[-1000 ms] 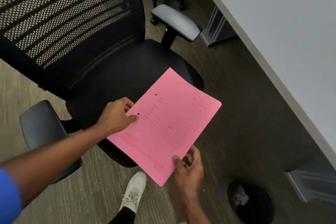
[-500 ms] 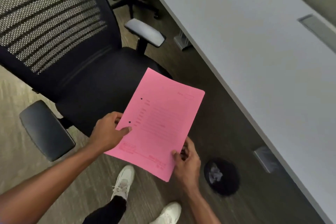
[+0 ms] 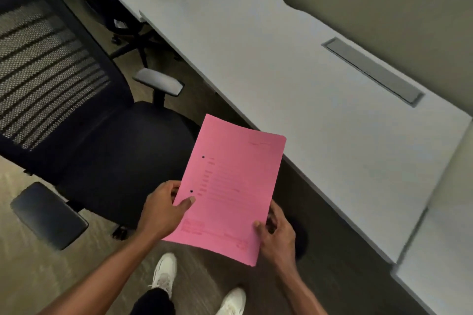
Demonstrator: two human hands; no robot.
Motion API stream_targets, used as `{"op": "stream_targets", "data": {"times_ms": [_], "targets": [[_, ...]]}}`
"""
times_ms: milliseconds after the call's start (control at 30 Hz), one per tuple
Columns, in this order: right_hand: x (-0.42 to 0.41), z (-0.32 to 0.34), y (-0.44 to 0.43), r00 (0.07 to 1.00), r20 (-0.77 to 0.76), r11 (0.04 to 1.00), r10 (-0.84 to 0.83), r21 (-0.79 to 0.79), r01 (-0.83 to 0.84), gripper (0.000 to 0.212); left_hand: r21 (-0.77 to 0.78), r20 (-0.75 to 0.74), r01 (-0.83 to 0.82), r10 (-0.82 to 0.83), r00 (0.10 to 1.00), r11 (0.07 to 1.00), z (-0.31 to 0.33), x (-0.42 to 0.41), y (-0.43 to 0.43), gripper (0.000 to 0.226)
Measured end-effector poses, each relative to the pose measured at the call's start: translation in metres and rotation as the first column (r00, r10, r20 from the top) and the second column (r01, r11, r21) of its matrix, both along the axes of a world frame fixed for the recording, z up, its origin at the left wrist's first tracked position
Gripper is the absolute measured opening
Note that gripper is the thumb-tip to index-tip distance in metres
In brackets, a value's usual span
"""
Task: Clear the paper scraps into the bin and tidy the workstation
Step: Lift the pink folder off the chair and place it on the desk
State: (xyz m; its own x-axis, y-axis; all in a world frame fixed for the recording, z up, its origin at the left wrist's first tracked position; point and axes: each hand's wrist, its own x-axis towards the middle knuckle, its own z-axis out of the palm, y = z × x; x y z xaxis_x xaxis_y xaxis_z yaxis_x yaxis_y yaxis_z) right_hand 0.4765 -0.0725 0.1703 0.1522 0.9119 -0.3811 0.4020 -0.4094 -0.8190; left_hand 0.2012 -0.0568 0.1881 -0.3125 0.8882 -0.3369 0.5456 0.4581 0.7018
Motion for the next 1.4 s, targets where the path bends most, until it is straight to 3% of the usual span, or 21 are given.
{"op": "stream_targets", "data": {"times_ms": [233,600,1100,1400], "targets": [[0.043,0.042,0.004,1.0,0.027,0.996,-0.003,0.085,0.001,0.068,0.067,0.007,0.065,-0.065,0.998,0.996,0.046,0.04,0.008,0.043],[0.061,0.067,0.038,0.996,0.066,0.997,-0.065,0.046,0.062,0.066,0.059,0.025,0.132,-0.133,0.991,0.99,0.077,0.058,0.046,0.045],[0.007,0.074,0.13,0.971,0.041,0.967,-0.236,0.102,0.231,0.067,0.07,0.022,0.328,-0.33,0.944,0.942,0.096,0.006,0.189,0.045],[0.0,0.084,0.194,0.97,0.055,0.961,-0.235,0.163,0.224,0.062,0.075,0.023,0.352,-0.354,0.935,0.933,0.095,0.0,0.263,0.045]]}}
